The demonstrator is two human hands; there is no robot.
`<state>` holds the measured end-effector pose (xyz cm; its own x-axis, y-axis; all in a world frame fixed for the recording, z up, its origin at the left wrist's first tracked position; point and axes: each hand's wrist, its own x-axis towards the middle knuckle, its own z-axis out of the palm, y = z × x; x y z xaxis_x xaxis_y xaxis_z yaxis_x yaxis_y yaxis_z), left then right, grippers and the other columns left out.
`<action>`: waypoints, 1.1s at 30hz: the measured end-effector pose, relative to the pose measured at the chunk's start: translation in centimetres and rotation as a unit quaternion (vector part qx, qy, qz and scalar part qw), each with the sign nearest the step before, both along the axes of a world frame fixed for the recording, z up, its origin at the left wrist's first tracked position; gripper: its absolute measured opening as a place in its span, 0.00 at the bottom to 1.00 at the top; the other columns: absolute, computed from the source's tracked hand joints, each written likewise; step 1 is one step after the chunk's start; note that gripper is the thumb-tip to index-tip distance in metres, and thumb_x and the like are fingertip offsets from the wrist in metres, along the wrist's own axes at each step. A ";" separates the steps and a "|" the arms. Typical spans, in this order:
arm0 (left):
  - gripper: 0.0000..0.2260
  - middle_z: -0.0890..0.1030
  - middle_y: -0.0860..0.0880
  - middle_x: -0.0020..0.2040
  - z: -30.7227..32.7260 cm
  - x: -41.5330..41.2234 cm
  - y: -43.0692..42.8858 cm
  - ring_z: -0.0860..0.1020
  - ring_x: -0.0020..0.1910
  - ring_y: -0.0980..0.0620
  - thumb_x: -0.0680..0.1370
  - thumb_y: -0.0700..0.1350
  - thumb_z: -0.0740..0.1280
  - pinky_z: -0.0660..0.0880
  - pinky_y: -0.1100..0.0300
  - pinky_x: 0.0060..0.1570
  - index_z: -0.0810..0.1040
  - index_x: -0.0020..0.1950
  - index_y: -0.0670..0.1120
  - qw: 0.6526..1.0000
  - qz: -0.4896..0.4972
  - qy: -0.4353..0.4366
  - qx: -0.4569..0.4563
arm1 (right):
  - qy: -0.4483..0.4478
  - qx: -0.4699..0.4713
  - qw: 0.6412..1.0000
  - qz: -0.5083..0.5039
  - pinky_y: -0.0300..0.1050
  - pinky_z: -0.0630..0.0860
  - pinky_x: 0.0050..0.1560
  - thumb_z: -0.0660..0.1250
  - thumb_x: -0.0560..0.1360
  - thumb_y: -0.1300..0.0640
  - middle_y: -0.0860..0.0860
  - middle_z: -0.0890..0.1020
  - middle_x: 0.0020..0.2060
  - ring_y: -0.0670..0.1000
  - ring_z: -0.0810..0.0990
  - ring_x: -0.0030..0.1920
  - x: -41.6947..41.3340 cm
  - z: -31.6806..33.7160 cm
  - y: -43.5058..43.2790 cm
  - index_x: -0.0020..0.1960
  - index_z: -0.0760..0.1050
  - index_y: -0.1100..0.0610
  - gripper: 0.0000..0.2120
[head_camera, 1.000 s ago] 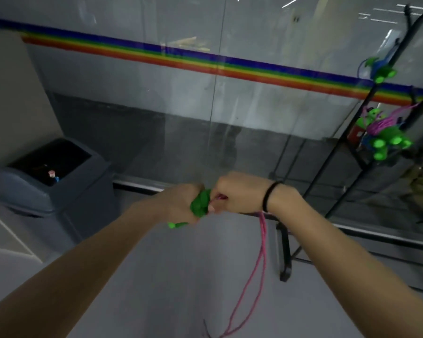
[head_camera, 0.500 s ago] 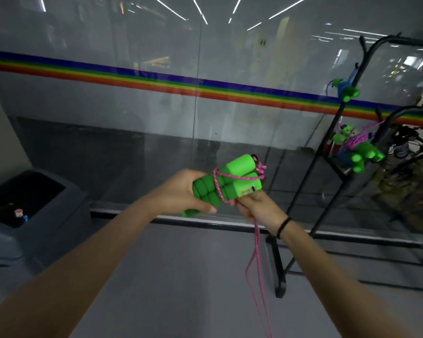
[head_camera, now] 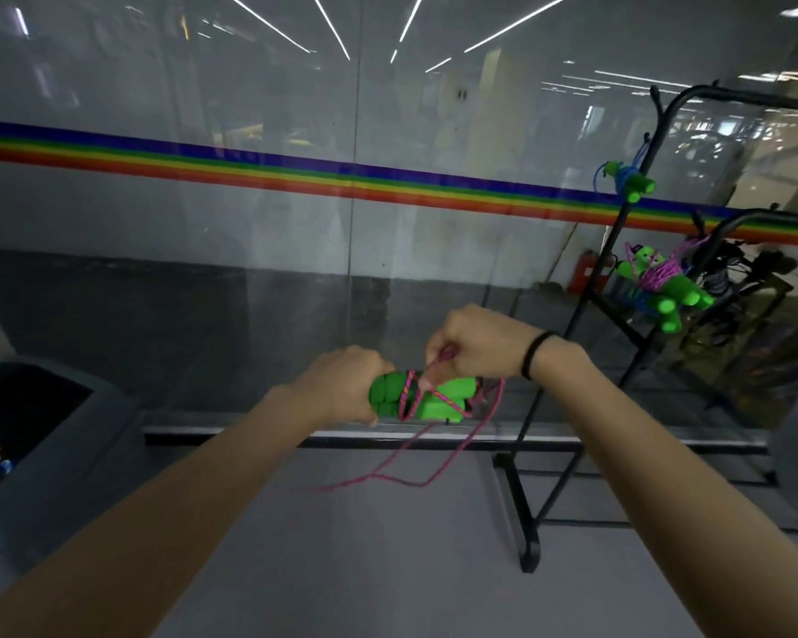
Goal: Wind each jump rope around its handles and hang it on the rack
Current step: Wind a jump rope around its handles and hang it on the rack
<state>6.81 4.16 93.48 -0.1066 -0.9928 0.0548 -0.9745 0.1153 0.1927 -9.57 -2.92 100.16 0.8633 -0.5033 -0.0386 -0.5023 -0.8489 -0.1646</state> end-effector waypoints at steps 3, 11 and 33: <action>0.13 0.76 0.51 0.40 1.4 0.9 -0.2 0.76 0.43 0.50 0.66 0.46 0.74 0.64 0.61 0.38 0.77 0.48 0.47 0.998 -0.058 -0.007 0.023 | -0.092 0.141 0.986 0.003 0.28 0.65 0.33 0.75 0.65 0.50 0.40 0.78 0.24 0.38 0.74 0.28 0.7 -0.3 -1.9 0.36 0.81 0.54 0.08; 0.17 0.80 0.46 0.39 3.3 2.8 -0.3 0.74 0.36 0.58 0.63 0.39 0.78 0.71 0.63 0.39 0.80 0.49 0.39 0.944 -0.061 0.323 -0.014 | -0.402 0.551 0.731 0.018 0.35 0.75 0.25 0.73 0.62 0.57 0.46 0.80 0.23 0.43 0.77 0.22 2.0 -3.8 -3.8 0.29 0.82 0.56 0.05; 0.21 0.75 0.53 0.36 3.0 -1.4 0.8 0.73 0.36 0.53 0.62 0.47 0.79 0.69 0.61 0.37 0.79 0.52 0.47 0.996 -0.023 0.089 0.009 | -0.016 0.071 0.996 0.056 0.26 0.65 0.31 0.74 0.65 0.46 0.40 0.77 0.23 0.36 0.73 0.27 -1.2 2.1 -1.2 0.38 0.82 0.52 0.10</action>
<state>5.39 4.99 96.47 -0.1418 -0.9881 0.0589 -0.9183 0.1535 0.3648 -10.81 -4.11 102.27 0.9160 -0.3945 -0.0728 -0.3973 -0.8668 -0.3012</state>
